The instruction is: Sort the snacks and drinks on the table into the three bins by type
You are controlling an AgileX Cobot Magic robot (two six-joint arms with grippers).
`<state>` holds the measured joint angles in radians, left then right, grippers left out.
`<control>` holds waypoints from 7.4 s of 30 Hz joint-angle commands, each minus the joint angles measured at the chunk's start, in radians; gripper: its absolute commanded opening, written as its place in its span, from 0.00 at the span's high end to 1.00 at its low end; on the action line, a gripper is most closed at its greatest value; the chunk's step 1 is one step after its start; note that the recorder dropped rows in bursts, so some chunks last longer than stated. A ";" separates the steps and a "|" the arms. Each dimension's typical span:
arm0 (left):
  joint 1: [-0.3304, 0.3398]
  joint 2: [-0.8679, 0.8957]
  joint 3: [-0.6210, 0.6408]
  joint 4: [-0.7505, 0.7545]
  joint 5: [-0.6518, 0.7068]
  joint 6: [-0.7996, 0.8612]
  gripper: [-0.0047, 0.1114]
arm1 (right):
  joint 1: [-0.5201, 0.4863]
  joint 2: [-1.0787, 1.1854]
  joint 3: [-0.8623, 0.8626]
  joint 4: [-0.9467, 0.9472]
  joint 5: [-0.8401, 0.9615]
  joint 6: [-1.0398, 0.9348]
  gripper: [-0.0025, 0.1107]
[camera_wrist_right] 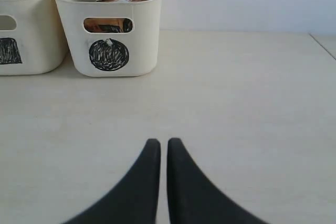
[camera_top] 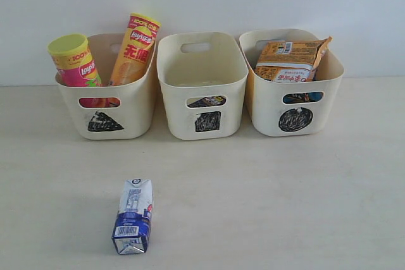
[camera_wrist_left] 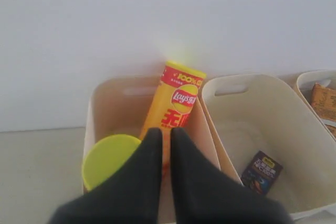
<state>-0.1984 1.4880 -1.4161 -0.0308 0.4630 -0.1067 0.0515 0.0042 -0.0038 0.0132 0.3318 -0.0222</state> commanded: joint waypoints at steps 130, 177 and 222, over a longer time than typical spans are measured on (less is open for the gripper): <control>-0.445 0.267 -0.092 0.447 -0.303 -0.400 0.93 | -0.001 -0.004 0.004 0.000 -0.004 -0.001 0.96; -0.312 0.623 -0.201 0.462 -0.463 -0.322 0.48 | -0.001 -0.004 0.004 0.000 -0.004 -0.001 0.96; 0.097 -0.294 0.632 0.218 -0.341 -0.427 0.93 | -0.001 -0.004 0.004 0.000 -0.009 0.000 0.96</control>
<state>-0.1236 1.2643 -0.8434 0.2006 0.1568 -0.5113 0.0515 0.0042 -0.0038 0.0132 0.3318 -0.0222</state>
